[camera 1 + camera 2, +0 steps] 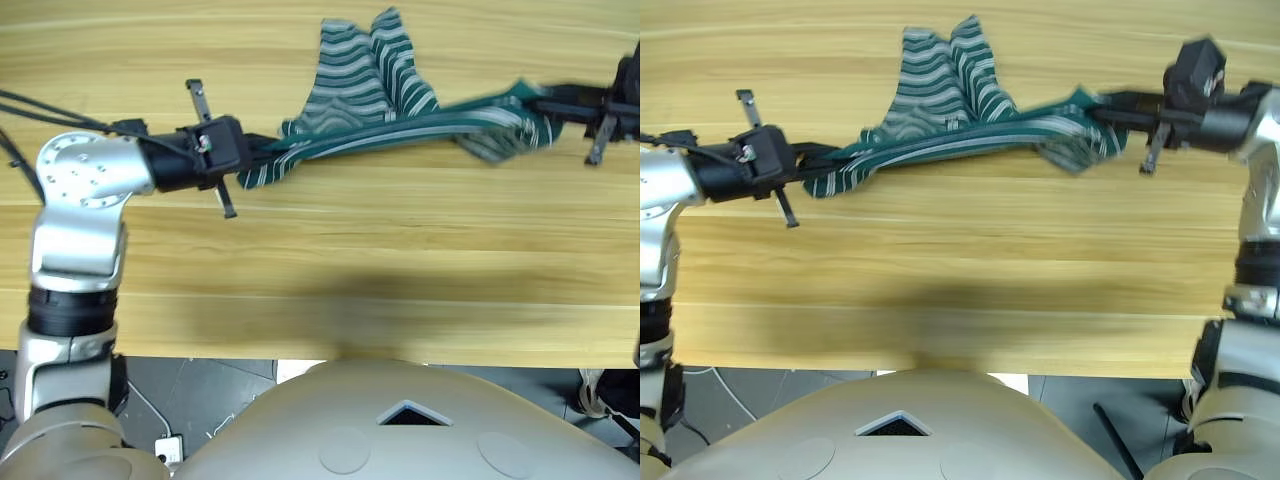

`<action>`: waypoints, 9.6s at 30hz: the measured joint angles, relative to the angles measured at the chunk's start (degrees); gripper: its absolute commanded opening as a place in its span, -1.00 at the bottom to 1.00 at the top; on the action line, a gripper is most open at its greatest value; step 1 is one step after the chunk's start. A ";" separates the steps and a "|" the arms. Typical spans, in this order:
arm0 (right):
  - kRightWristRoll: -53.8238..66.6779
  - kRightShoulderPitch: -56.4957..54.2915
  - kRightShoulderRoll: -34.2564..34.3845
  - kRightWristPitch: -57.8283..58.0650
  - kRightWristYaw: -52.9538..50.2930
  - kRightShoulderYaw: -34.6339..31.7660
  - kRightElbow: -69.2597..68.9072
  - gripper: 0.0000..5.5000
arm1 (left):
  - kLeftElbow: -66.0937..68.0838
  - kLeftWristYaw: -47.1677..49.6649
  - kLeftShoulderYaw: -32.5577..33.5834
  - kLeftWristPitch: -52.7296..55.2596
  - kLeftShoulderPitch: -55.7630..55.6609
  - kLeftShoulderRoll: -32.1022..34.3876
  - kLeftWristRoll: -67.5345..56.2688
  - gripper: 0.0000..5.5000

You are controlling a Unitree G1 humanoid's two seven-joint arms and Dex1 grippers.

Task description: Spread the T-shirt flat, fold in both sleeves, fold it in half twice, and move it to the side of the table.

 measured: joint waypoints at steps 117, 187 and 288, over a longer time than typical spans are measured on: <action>-16.11 3.65 18.08 22.11 -35.91 12.03 2.66 -0.99 | 65.78 32.59 -9.49 -21.33 -19.87 -27.05 12.02 0.21; -7.12 25.96 4.78 21.72 -28.10 12.58 -23.46 0.01 | 59.08 31.39 -4.26 -19.83 -22.28 -28.27 10.82 0.21; 24.54 21.57 31.13 15.27 -59.25 -17.77 -32.10 0.02 | -16.67 50.02 0.51 7.99 43.12 -41.54 -26.87 -0.99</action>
